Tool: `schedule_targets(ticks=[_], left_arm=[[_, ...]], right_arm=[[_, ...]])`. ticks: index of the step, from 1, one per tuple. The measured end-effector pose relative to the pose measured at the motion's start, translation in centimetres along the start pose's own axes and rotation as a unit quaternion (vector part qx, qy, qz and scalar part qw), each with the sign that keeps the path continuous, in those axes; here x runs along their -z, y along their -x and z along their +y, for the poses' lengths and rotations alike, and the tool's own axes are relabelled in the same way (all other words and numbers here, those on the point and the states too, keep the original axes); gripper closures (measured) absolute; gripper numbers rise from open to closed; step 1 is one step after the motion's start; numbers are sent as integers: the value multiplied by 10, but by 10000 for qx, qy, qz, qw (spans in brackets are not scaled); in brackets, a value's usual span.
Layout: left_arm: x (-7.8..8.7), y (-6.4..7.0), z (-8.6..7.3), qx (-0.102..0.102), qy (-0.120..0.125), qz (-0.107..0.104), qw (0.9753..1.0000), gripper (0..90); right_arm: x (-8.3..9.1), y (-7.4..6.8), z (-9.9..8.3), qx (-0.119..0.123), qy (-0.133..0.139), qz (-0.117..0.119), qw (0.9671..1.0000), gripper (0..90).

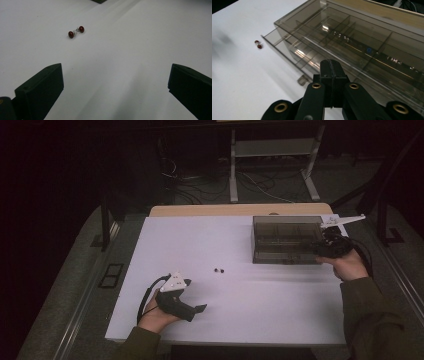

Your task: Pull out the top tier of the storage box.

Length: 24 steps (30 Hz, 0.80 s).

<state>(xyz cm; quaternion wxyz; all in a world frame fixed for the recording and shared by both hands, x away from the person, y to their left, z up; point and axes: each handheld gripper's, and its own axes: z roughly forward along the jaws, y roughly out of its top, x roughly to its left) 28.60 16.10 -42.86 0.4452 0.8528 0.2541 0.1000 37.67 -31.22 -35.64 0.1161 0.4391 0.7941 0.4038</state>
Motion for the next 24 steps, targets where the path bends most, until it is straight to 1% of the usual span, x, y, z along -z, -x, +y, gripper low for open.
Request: schedule_targets(ticks=[2,6,10,15,17,22,24], left_arm=[[1,0,0,-5,-10,3,10000,0],[1,0,0,11,22,23,10000,0],[1,1,0,18,13,24,10000,0],[1,1,0,2,-7,20,10000,0],[1,1,0,5,-7,19,10000,0],[2,1,0,-7,-3,21,10000,0],[2,1,0,-17,-16,19,10000,0]], right_arm=[[-3,3,-3,30,-118,-64,9999,888],[-4,5,-4,8,-136,-125,9998,887],[-7,6,-7,58,-184,-209,9996,888],[-9,7,-8,46,-216,-219,9995,888],[-9,7,-9,37,-214,-182,9996,888],[-12,5,-9,51,-239,-189,9995,888],[-14,4,-10,83,-301,-141,9994,888]])
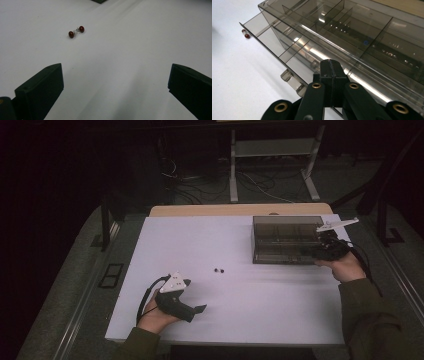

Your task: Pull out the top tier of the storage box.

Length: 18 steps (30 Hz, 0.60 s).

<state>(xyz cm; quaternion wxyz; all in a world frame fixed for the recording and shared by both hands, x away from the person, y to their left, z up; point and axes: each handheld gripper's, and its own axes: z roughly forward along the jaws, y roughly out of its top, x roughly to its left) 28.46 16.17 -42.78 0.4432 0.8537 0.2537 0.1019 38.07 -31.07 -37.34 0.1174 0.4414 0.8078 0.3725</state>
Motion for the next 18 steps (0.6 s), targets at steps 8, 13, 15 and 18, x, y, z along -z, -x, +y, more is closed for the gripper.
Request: schedule_targets(ticks=[8,13,15,18], left_arm=[[0,0,0,-9,-9,-4,10000,0],[0,0,0,-9,-18,-13,10000,0],[-1,0,0,-19,-16,-17,10000,0],[-1,0,0,-19,-18,-16,10000,0]], right_arm=[[-2,-1,-2,19,-44,23,10000,888],[-3,-2,-2,22,-83,35,10000,887],[-3,-3,-3,34,-96,42,9999,888],[-3,-4,-3,52,-105,35,9999,888]])
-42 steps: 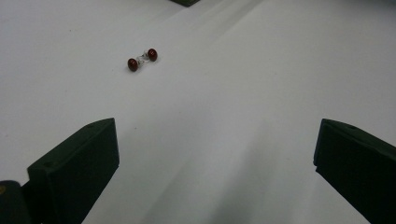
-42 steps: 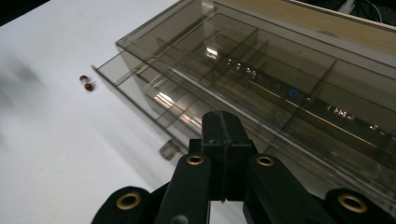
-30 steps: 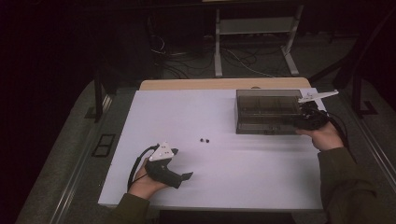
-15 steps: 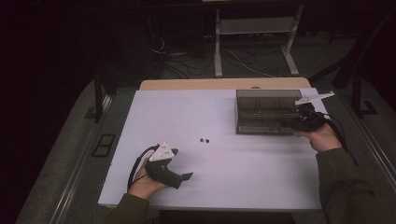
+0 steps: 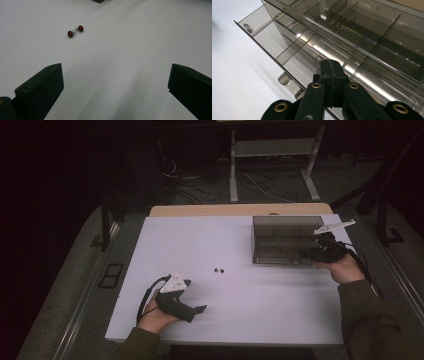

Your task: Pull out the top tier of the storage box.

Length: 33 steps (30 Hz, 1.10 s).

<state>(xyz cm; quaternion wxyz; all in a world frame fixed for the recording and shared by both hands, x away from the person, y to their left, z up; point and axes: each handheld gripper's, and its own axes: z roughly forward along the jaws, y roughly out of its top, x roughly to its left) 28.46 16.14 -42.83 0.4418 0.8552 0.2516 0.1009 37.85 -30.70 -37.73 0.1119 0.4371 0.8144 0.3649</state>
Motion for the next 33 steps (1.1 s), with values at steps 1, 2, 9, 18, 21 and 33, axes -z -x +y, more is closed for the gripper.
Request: schedule_targets(ticks=[1,2,9,18,21,33], left_arm=[[0,0,0,1,-1,1,10000,0],[0,0,0,-2,-1,-3,10000,0],[0,0,0,-7,-2,-3,10000,0],[0,0,0,-18,-11,-1,10000,0],[0,0,0,-20,-14,0,10000,0],[0,1,-1,-9,-7,-10,10000,0]], right_arm=[[0,0,0,1,-10,-4,10000,888],[0,-1,-1,15,-10,0,10000,887],[1,-2,-2,32,-13,21,10000,888],[2,-4,-5,59,-20,45,10000,888],[3,-5,-5,61,-22,57,10000,887],[5,-9,-9,136,-95,67,9998,887]])
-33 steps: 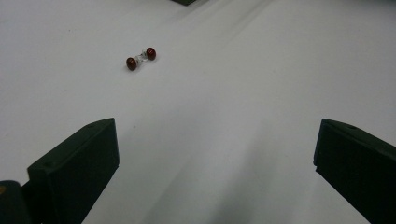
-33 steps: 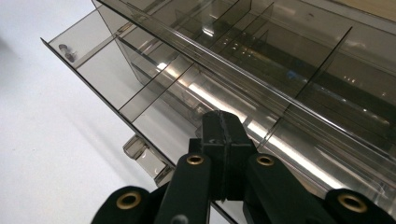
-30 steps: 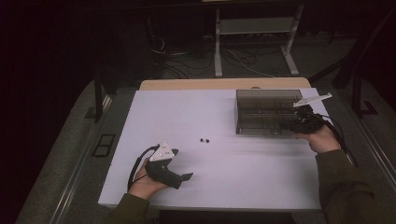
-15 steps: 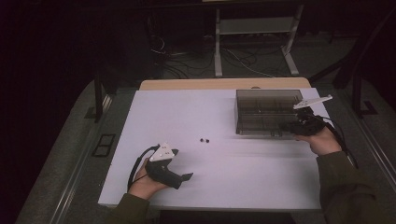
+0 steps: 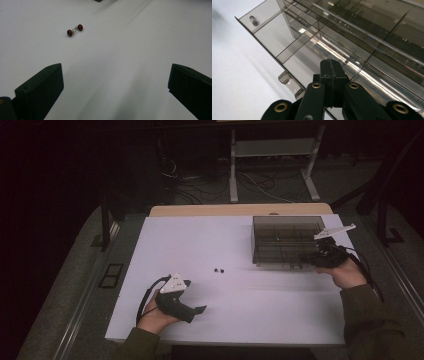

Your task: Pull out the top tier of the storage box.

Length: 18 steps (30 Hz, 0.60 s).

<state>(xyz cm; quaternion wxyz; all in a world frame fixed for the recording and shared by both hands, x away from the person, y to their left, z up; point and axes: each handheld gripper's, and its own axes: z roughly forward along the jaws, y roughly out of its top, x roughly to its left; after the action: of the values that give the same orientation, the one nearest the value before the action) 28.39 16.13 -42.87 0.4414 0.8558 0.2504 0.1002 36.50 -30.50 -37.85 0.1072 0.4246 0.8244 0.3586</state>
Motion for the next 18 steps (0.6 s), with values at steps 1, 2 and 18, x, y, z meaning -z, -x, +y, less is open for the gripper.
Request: schedule_targets(ticks=[1,2,18], left_arm=[[0,0,0,-5,2,-4,10000,0],[0,0,0,-11,-5,-7,10000,0],[0,1,0,-14,-8,-17,10000,0]], right_arm=[[0,-1,0,-10,-11,7,10000,887],[0,-1,-1,1,-18,-1,10000,888],[3,-7,-6,68,-93,29,9999,888]])
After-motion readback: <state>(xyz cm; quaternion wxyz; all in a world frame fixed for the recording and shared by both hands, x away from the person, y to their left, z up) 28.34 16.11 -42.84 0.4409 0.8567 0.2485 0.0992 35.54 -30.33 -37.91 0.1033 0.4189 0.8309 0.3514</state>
